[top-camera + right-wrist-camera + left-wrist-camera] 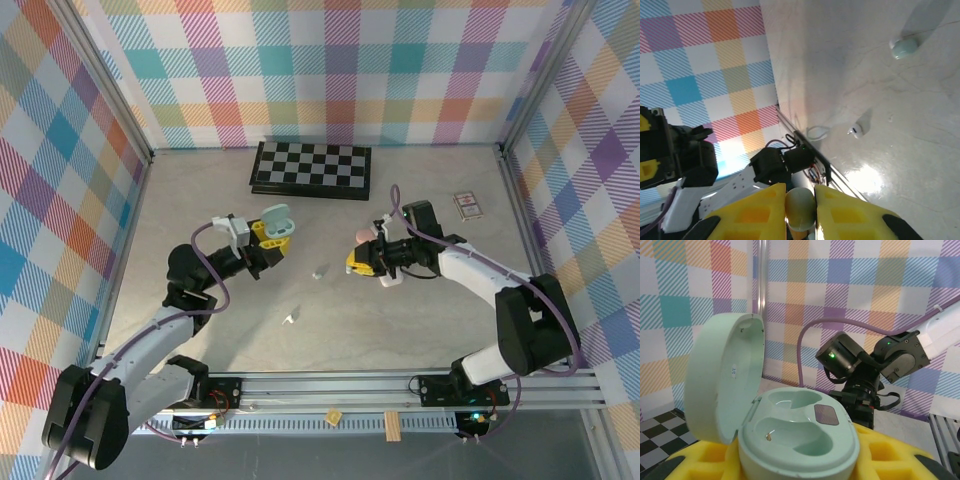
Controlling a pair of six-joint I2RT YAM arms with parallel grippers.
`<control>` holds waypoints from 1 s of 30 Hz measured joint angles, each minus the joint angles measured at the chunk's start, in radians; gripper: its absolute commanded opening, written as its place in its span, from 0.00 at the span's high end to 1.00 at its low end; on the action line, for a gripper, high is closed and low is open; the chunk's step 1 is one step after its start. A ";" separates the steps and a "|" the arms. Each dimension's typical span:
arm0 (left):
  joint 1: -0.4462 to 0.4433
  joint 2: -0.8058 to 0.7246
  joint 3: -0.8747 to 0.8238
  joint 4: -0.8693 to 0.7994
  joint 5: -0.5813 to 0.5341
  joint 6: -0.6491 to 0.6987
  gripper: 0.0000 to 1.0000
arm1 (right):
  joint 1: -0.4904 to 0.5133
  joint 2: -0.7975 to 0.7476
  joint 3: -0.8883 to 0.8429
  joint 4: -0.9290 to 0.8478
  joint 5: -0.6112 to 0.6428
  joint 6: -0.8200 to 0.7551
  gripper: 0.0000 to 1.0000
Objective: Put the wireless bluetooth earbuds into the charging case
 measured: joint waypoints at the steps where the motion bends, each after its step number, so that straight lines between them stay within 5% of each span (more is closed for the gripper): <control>1: -0.004 -0.001 0.000 -0.003 -0.001 0.003 0.71 | 0.000 0.001 0.000 0.009 -0.008 0.015 0.83; 14: -0.087 0.012 -0.013 -0.030 -0.048 0.094 0.71 | -0.001 0.000 -0.012 0.068 -0.030 0.175 0.84; 30: -0.297 0.238 -0.002 0.031 -0.321 0.268 0.71 | 0.052 -0.241 0.197 -0.107 0.116 0.108 0.84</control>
